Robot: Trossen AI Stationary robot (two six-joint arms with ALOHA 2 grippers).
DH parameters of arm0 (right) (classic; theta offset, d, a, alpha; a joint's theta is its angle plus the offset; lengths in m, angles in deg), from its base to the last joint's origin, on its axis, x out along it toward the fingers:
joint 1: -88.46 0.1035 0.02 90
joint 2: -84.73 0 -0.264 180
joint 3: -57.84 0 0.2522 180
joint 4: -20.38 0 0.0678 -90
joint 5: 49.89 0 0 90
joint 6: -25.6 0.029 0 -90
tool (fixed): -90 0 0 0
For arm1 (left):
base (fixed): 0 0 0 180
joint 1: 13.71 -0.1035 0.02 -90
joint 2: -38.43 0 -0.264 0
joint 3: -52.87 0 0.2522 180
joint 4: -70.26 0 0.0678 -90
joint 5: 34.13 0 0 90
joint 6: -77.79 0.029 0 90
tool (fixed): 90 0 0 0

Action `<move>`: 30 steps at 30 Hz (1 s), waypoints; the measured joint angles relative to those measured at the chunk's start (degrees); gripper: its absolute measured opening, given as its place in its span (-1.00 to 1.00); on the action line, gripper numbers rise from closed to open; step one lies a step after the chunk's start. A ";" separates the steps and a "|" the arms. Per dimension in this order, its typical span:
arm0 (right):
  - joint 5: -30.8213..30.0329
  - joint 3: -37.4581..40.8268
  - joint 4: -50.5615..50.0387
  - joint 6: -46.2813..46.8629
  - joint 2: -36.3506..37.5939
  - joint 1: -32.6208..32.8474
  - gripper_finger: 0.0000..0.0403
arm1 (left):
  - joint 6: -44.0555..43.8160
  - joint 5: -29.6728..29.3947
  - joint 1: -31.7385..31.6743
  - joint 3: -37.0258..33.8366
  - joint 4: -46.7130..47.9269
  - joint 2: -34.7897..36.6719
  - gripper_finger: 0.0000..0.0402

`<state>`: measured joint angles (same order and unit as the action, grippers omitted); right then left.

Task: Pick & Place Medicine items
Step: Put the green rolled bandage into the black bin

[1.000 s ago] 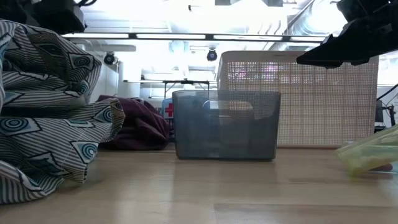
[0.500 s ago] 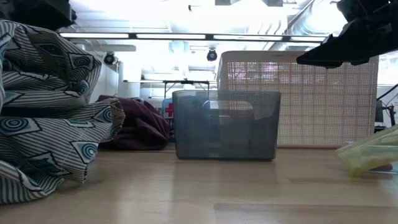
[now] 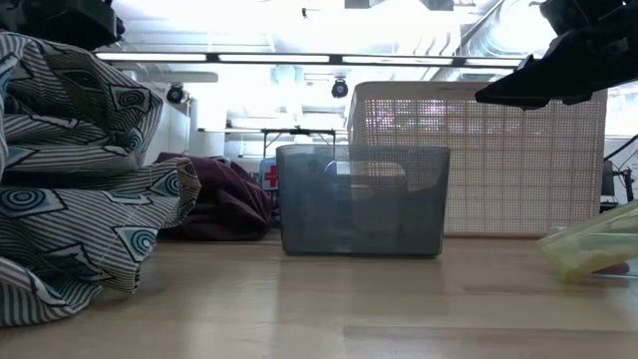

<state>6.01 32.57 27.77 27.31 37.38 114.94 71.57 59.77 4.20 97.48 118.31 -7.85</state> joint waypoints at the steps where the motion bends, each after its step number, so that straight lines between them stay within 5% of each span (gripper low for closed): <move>1: 0.02 0.00 0.00 0.00 0.00 0.02 -0.27 | -0.07 0.00 0.00 0.00 0.01 0.00 0.29; 30: 0.00 0.02 0.00 0.00 0.00 0.02 -0.27 | -2.33 0.35 1.03 0.01 -0.64 0.00 0.29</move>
<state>6.01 32.59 27.76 27.31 37.38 114.96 69.24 60.13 5.23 97.49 117.66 -7.85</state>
